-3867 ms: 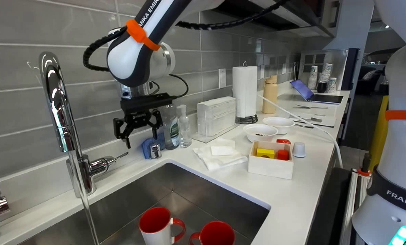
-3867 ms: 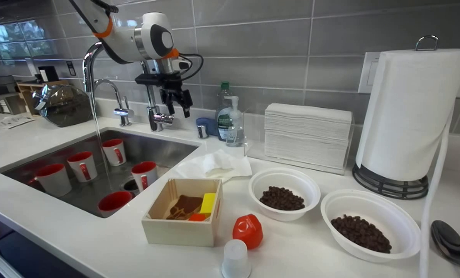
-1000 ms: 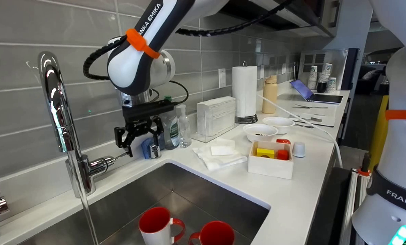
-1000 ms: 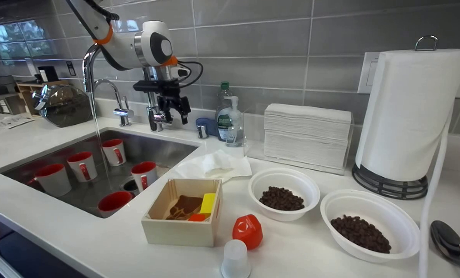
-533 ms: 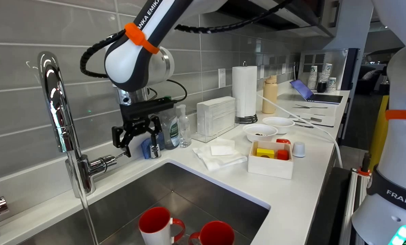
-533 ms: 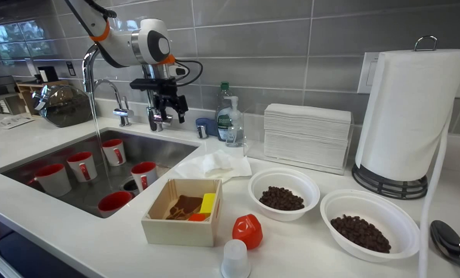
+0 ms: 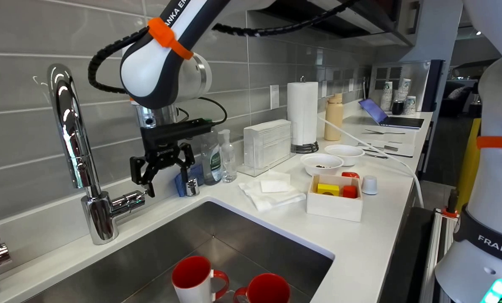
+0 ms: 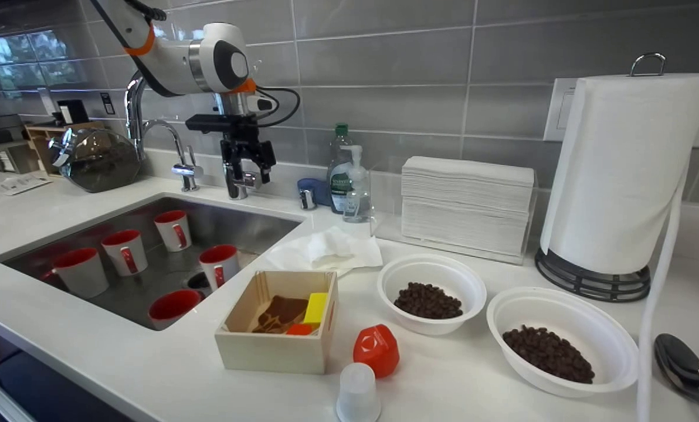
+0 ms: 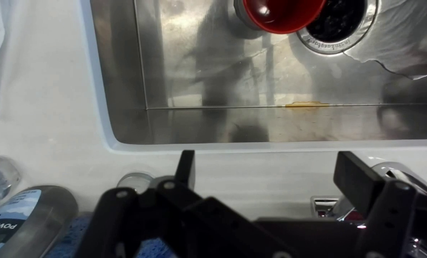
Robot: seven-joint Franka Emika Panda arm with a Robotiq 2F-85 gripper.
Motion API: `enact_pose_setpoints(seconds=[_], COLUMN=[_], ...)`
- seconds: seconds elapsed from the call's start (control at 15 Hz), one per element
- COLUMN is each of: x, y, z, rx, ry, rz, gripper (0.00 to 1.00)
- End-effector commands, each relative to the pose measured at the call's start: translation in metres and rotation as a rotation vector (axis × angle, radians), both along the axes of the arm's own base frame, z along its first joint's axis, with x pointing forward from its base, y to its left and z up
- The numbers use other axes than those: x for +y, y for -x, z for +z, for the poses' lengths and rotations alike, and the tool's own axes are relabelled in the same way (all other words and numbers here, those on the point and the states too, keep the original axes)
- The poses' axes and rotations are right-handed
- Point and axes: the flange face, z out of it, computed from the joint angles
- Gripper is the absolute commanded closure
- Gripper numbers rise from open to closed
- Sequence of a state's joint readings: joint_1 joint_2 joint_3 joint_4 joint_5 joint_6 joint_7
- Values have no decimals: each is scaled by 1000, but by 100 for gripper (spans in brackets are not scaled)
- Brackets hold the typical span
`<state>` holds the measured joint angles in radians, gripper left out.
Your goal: Open and close the tap
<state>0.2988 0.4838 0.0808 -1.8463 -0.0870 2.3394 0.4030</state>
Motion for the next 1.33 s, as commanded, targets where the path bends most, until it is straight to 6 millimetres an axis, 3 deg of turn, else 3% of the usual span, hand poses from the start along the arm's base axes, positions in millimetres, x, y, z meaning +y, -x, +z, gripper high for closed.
enact_pose_setpoints(seconds=[0.0,0.2,0.53,1.27], x=[3,-4,-18,-61], y=[5,9,26,104], z=[14,25,66,160], rx=[-8,-10,-48,-88], ry=[-25,-17,1,-12], rz=[4,7,26,160], gripper=[0,0,0,0])
